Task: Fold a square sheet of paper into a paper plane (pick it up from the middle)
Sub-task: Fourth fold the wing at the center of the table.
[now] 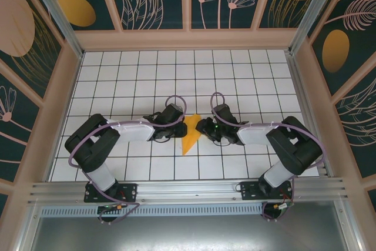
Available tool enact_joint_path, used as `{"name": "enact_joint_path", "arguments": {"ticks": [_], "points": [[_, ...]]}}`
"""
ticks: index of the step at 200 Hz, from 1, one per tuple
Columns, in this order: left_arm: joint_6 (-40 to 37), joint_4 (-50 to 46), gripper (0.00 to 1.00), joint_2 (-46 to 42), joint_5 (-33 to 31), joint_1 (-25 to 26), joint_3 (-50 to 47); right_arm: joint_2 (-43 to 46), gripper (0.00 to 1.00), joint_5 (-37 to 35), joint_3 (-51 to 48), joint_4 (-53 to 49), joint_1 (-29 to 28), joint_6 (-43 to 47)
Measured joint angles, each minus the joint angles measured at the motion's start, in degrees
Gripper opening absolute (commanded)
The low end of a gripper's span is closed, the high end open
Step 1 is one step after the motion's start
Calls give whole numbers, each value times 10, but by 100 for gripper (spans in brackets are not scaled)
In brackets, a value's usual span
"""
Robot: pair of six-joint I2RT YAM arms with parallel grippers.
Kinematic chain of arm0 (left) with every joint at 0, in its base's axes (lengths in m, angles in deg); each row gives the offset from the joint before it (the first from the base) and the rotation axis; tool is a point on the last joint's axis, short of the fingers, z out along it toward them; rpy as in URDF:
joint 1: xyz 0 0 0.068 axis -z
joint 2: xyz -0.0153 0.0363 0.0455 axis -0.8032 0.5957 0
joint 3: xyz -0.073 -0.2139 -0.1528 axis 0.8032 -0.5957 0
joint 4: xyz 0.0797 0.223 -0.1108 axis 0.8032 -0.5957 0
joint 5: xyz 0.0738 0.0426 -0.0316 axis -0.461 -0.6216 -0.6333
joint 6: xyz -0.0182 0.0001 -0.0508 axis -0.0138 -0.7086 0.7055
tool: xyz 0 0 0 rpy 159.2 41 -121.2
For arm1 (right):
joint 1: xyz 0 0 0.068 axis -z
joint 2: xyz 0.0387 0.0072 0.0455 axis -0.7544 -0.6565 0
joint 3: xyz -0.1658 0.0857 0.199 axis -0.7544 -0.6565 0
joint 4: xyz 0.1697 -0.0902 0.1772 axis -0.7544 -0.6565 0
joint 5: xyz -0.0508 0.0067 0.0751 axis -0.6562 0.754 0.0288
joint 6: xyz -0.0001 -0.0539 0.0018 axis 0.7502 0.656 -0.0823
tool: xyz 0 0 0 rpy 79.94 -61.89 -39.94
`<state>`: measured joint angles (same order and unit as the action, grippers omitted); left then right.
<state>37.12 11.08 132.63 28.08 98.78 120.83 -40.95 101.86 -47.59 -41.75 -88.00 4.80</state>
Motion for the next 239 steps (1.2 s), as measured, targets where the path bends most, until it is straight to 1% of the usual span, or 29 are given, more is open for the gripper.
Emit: {"name": "enact_joint_path", "arguments": {"ticks": [44,140,178,239], "points": [[0,6,23,0,2,-1,-4,-4,43,0,3,6,-1,0],[7,35,23,-5,28,-13,-22,-7,44,10,8,28,-1,0],[7,37,23,-5,30,-15,-24,-25,46,18,20,36,-1,5],[8,40,23,-7,30,-15,-26,-64,48,46,63,52,10,44]]}}
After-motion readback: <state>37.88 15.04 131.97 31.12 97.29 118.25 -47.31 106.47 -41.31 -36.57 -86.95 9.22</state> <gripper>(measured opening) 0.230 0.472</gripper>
